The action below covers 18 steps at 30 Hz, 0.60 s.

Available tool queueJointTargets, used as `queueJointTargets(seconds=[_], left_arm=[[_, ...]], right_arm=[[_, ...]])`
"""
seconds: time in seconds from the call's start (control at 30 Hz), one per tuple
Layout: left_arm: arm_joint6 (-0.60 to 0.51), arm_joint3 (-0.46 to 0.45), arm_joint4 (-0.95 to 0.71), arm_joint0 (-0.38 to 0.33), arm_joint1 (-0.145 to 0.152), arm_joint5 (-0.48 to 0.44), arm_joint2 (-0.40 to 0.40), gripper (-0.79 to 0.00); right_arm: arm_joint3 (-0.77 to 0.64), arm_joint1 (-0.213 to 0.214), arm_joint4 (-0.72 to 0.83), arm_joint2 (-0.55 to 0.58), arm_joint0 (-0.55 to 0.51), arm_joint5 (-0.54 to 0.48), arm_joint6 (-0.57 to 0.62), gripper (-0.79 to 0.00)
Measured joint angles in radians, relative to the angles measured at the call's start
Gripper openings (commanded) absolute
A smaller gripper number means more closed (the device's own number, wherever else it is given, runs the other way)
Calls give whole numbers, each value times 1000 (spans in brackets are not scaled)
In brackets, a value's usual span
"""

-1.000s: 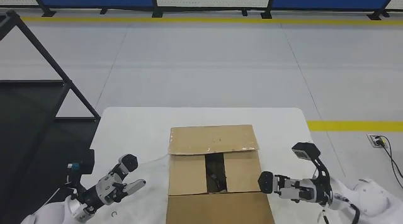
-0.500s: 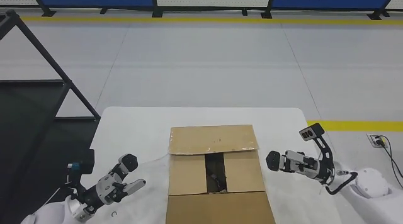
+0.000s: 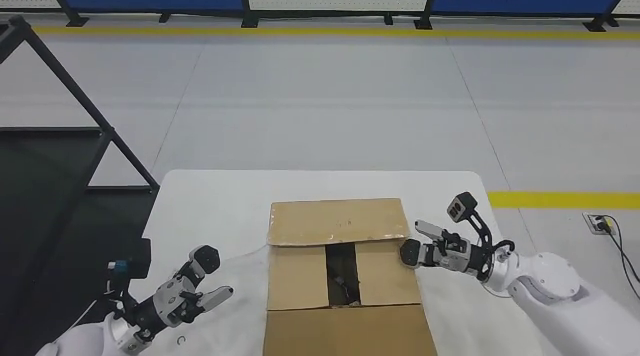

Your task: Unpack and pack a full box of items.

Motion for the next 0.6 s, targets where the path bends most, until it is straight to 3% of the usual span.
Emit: queueJointTargets(seconds=[0.6], left_arm=[[57, -15, 13, 47, 10, -1, -29, 0]], right_arm=[[-11, -129, -174, 7, 89, -156, -318, 0]])
